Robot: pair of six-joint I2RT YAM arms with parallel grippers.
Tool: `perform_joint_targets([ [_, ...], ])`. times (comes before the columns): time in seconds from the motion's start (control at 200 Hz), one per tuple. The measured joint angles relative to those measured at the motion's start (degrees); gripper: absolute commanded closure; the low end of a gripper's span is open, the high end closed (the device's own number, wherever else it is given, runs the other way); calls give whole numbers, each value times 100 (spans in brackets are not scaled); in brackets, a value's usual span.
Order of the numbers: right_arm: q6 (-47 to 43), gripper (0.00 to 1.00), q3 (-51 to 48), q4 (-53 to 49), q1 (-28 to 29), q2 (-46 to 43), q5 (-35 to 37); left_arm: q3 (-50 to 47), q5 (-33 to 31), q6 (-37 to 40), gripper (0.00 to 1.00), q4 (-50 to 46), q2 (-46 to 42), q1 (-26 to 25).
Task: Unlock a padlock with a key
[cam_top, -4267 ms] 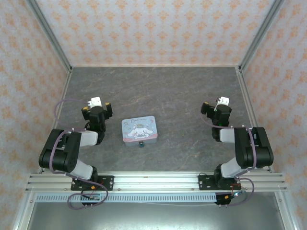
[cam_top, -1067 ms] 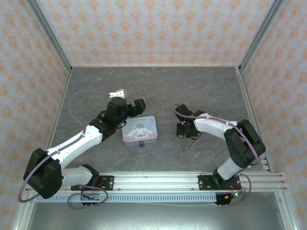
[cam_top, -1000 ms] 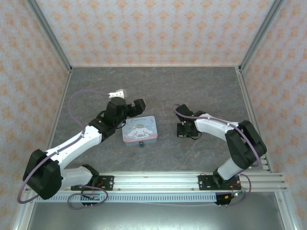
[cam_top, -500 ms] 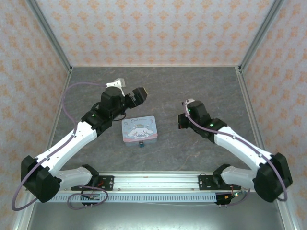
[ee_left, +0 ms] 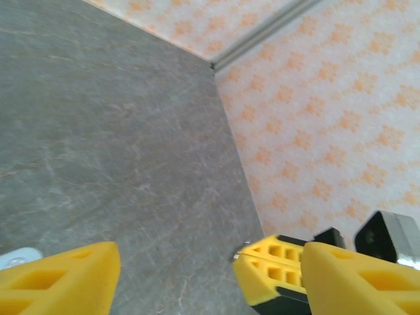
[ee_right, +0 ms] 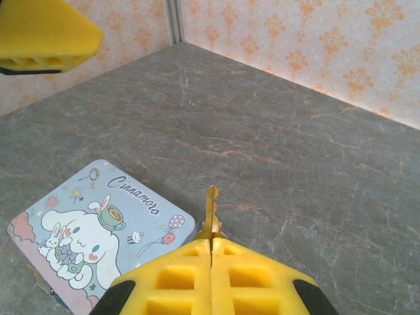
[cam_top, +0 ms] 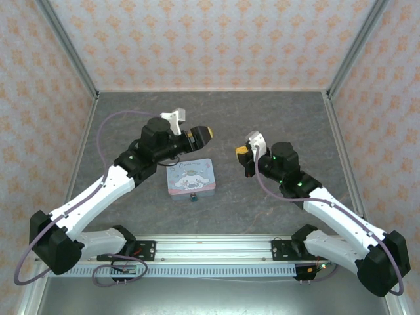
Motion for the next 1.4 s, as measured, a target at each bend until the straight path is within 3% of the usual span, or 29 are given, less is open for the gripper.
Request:
perform_joint_targets([
  [0.28,-74,100,0,20,0,0,-260,332,315,210,44,151,726,-527],
  [0.811,144,100,2,59,0,-4,-470,616,334,258,69,275,1349,-789],
  [1.061,315,100,2,190,0,-59,-466,765,306,374,95,273,1467,-804],
  [1.116,407,91,2,195,0,-107,-461,776,251,455,100,267,1467,-804],
  [1.246,643,67,2,236,0,-308,-494,793,129,601,100,227,1440,-831],
  [1.401,1014,52,2,273,-205,-573,-957,793,7,890,100,203,1220,-831],
])
